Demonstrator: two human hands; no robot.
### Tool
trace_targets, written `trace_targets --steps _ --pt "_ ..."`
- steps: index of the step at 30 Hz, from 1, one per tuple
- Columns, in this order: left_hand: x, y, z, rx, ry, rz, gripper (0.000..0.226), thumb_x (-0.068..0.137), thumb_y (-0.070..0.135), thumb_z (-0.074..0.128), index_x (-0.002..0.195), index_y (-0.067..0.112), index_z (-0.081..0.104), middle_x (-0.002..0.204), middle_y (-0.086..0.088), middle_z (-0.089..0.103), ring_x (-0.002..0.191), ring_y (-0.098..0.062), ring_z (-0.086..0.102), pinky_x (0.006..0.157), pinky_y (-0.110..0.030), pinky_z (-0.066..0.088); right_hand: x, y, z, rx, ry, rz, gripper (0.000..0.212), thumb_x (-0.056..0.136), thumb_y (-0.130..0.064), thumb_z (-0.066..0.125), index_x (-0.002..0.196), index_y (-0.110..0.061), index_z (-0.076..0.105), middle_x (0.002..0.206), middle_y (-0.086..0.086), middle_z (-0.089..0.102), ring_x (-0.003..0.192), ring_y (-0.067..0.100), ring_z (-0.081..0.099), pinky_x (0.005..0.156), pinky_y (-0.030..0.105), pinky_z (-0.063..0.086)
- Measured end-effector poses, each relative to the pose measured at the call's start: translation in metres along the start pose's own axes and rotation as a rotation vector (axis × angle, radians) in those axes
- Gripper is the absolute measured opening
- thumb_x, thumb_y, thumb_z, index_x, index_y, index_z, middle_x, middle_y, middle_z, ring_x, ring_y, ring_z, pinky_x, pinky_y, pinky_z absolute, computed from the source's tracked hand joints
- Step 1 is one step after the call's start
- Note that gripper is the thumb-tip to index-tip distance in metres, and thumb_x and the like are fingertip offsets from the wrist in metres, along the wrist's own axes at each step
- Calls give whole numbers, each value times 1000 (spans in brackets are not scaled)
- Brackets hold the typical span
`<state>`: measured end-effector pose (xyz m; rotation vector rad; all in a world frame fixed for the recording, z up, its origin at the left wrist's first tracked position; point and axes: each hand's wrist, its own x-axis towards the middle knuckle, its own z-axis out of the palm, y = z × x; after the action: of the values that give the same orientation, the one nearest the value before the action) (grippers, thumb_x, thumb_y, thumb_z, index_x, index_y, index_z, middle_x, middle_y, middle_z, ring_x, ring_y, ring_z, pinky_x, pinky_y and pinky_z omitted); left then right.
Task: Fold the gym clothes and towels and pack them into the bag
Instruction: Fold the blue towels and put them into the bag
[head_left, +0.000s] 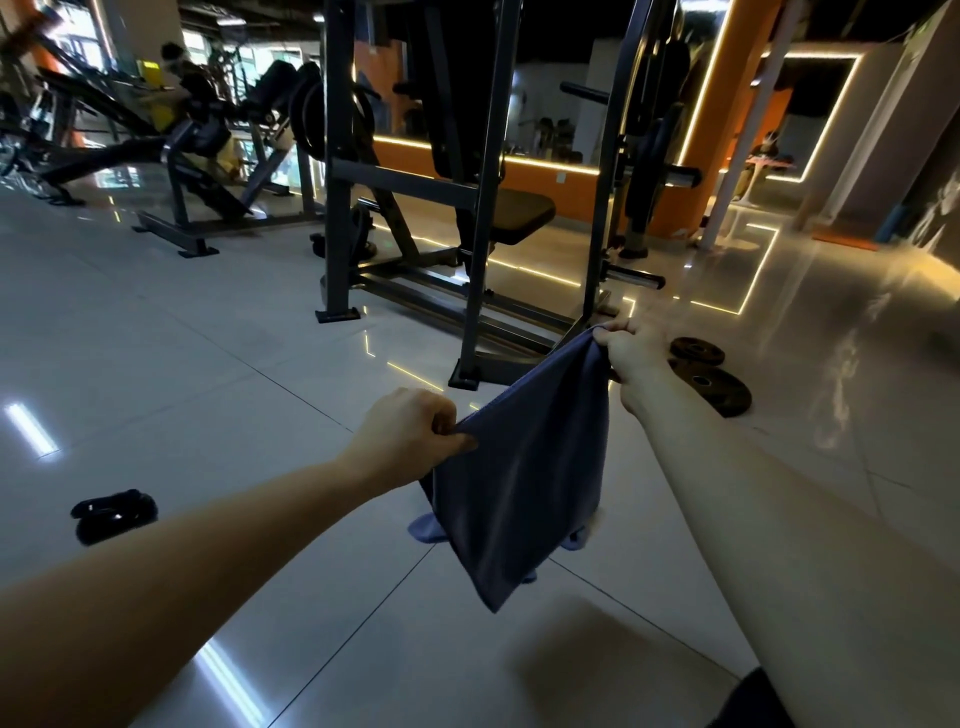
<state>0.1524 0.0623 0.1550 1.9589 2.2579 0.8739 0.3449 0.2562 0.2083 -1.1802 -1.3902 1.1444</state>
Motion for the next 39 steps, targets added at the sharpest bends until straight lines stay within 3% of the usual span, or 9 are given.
trace_targets --steps 5,10,16,20,25,29,35,39 --pt "-2 -9 -4 -122 -85 -63 23 85 33 79 74 17 68 75 0 67 73 -16 64 67 -32 58 -3 2 -1 18 -19 -17 10 96 -14 63 92 -24 63 107 2 60 105 22 58 99 45 50" --pt "-5 -7 -5 -118 -43 -46 19 83 33 81 74 23 69 80 5 65 73 -11 62 61 -16 47 -3 -3 -3 58 -21 -41 9 97 -14 61 95 -22 63 105 2 61 103 21 58 96 42 51" --pt "-8 -8 1 119 -92 51 28 94 40 68 101 15 77 94 1 66 83 -12 58 74 -24 49 -7 -11 -2 137 -72 -75 8 95 -18 64 92 -24 66 109 6 64 108 27 59 97 45 49" --pt "-7 -6 5 125 -58 63 26 98 32 63 112 14 77 104 -1 65 92 -13 58 77 -22 45 -7 -25 -1 191 -98 -126 7 95 -17 64 93 -23 67 106 5 65 107 27 60 96 43 50" --pt "-3 -5 4 39 22 -71 27 96 34 66 93 10 79 88 -2 67 81 -16 61 71 -29 53 -7 -34 -1 258 -102 -147 6 93 -14 67 91 -20 69 101 5 67 100 23 62 95 41 53" --pt "-3 -5 4 -73 53 -103 38 100 32 59 79 5 75 75 -8 69 70 -21 66 68 -43 59 -8 -40 1 283 -118 -149 7 93 -16 67 89 -21 69 101 5 66 99 24 61 88 38 53" --pt "-6 -3 3 -76 17 -111 11 91 24 73 89 13 72 88 0 65 81 -13 61 70 -28 55 -9 -42 1 323 -124 -158 8 96 -14 64 92 -20 67 98 3 64 94 21 59 84 35 51" --pt "-8 1 3 -71 20 -148 9 88 17 73 87 15 65 83 0 64 78 -17 61 64 -26 49 -7 -44 1 376 -120 -143 11 95 -12 64 88 -20 67 94 3 65 93 21 60 84 37 51"
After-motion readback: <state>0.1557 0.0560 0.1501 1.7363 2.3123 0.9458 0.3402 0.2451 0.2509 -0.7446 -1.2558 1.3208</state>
